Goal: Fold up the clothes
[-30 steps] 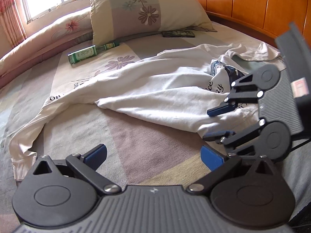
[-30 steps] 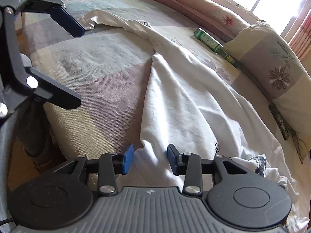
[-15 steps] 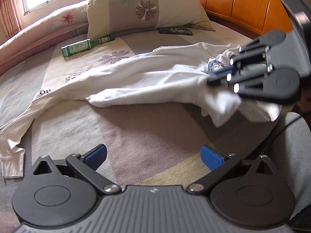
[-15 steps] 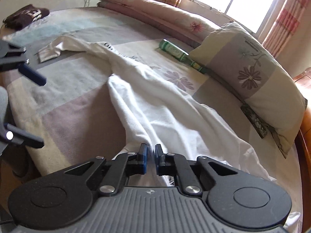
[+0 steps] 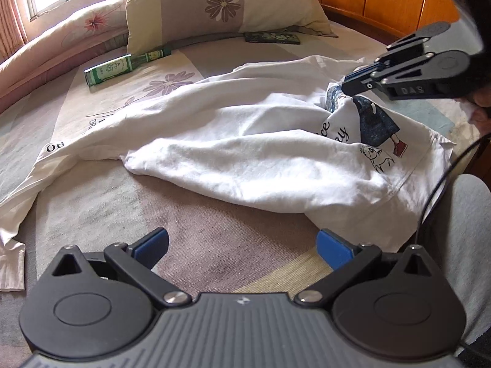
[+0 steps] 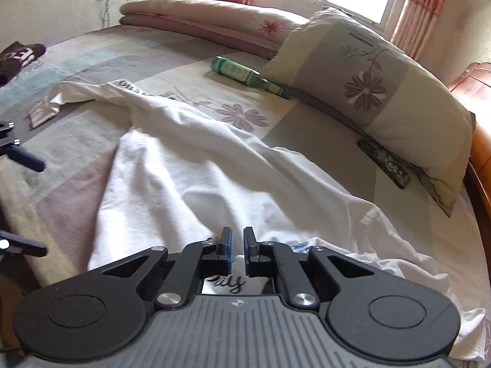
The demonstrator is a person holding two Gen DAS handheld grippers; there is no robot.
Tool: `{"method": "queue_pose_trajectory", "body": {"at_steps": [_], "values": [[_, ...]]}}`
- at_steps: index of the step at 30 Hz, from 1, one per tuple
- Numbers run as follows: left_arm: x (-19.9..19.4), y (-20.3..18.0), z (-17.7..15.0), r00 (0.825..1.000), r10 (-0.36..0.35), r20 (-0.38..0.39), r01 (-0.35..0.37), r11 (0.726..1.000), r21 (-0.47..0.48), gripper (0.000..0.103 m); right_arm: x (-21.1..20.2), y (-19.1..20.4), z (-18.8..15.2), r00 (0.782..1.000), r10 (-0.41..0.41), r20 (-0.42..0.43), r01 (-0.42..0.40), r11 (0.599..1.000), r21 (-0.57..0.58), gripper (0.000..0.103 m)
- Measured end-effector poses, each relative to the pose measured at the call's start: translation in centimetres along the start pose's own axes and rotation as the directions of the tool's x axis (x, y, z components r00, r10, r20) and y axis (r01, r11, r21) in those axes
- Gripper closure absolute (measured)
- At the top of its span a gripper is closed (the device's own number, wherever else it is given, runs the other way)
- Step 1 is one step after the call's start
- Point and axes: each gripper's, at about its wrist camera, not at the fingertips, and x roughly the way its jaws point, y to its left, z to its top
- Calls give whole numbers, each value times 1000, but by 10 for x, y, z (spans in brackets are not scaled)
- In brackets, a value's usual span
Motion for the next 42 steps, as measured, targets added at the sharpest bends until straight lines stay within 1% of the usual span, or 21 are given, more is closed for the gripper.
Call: {"method": "queue_pose_trajectory", "body": {"at_steps": [2,3,4,5,6,12,13,14,15,16,17,18,19,20,23,26,29,31,34,39,42], "values": [[1,-2,-2,1000,11,-9,-11,1000,11,1,-9,17,-3,999,41,7,-41,999,-33,79],[0,-1,-3,1000,15,-10,-15,1000,15,1,-14,26,-4,998,62,9,-61,997,-49,64],[-1,-1,-5,1000,19,-11,-19,1000,17,1,-18,35,-5,997,80,12,-79,995,-65,43],[-2,0,-6,1000,23,-11,-23,1000,14,1,-19,43,-6,996,89,13,-87,993,-79,35],[-5,2,-8,1000,27,-10,-27,1000,8,1,-17,47,-7,996,85,5,-85,993,-82,31],[-21,9,-15,999,41,7,-40,999,-20,1,-6,65,-14,997,65,-42,-69,992,-104,32],[-23,10,-16,999,42,10,-42,999,-19,1,-4,69,-15,997,61,-49,-66,992,-108,36],[-25,10,-17,999,44,13,-44,999,-19,1,-2,72,-16,997,57,-57,-64,992,-112,43],[-27,11,-18,999,45,15,-44,999,-19,1,0,75,-18,996,54,-65,-61,991,-115,67],[-28,11,-18,999,45,17,-44,999,-21,1,1,78,-19,996,50,-73,-59,991,-119,78],[-29,11,-19,999,44,19,-44,999,-22,1,3,81,-20,996,46,-80,-56,991,-123,79],[-29,12,-19,999,44,19,-43,999,-25,1,5,84,-21,995,43,-88,-54,990,-127,84],[-29,12,-19,999,44,19,-43,999,-27,1,7,87,-22,995,39,-96,-51,990,-131,86],[-29,13,-19,999,44,19,-43,999,-30,1,7,88,-22,995,38,-97,-51,990,-128,86],[-27,12,-18,999,39,20,-39,999,-31,1,-11,66,-5,997,57,-45,-60,996,-60,87],[-25,11,-14,999,28,23,-27,999,-23,1,-21,32,14,998,61,5,-62,998,26,87],[-22,7,-9,1000,16,26,-16,1000,-11,1,-18,-6,31,999,30,24,-32,994,100,87],[-19,4,-5,1000,9,26,-9,1000,-3,1,-5,-31,37,1000,13,19,-15,989,149,87],[-13,2,-1,1000,-2,19,2,1000,2,1,24,-56,30,1000,-15,-9,17,984,177,87],[4,0,3,1000,-12,-11,12,1000,-2,1,71,-73,19,995,-54,-89,67,987,149,81],[13,0,5,1000,-10,-30,10,1000,-6,1,87,-82,16,991,-79,-108,95,984,154,78]]}}
